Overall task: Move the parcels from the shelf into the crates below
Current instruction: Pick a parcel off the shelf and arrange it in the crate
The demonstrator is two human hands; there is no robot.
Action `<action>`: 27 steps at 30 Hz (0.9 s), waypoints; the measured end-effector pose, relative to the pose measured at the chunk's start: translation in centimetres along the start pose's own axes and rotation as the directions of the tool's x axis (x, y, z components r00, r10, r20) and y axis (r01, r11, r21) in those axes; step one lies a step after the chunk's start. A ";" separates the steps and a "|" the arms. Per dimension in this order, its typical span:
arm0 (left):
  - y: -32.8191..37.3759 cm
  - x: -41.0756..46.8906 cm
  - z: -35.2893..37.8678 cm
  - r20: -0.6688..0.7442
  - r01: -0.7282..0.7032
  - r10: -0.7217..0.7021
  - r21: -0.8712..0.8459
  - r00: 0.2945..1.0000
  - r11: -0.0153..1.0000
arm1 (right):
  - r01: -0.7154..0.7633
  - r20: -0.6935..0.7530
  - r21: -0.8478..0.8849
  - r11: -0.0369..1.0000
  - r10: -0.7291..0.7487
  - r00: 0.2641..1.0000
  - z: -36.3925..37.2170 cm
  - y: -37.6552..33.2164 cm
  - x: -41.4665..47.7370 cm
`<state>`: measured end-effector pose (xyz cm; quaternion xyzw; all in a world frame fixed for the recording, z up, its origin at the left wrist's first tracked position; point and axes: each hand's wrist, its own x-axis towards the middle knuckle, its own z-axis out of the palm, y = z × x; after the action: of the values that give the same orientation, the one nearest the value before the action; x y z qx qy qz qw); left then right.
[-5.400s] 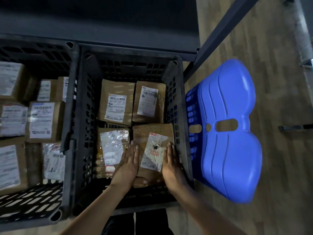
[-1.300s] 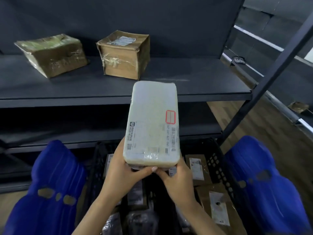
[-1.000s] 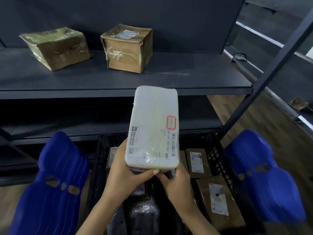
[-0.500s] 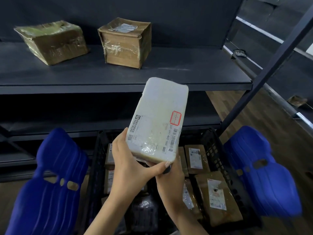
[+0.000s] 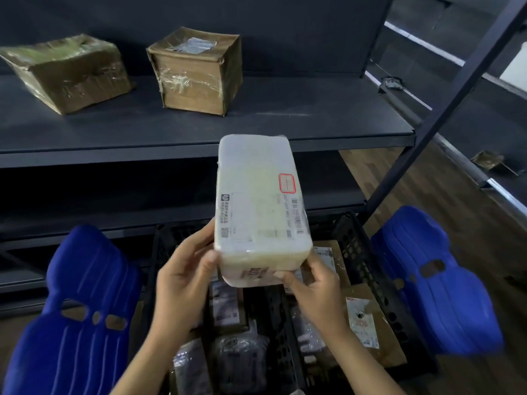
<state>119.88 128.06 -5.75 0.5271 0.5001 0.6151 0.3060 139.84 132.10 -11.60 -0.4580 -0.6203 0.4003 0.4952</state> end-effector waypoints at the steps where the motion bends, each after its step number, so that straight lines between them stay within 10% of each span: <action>1: 0.0 0.4 -0.5 0.022 -0.025 0.025 0.010 0.999 1.000 | 0.012 -0.004 0.006 1.000 -0.012 1.000 -0.3 0.0 0.0; 9: 0.1 4.6 -3.0 0.106 -0.052 0.032 0.186 0.994 0.981 | 0.044 0.034 0.044 0.998 -0.046 0.998 -1.2 -1.2 0.1; 16: -1.6 8.9 -4.0 0.551 -0.023 -0.086 0.189 0.830 0.982 | 0.040 0.160 0.043 0.998 -0.047 0.986 -1.9 -1.3 -0.7; 27: -1.4 10.2 -5.9 0.303 0.062 -0.074 0.049 0.950 0.997 | -0.043 0.136 0.158 0.986 0.021 0.991 -4.2 -0.8 -1.2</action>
<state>111.40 136.03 -3.24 0.6040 0.4766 0.5059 0.3900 143.97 130.96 -10.35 -0.3988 -0.6102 0.4867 0.4813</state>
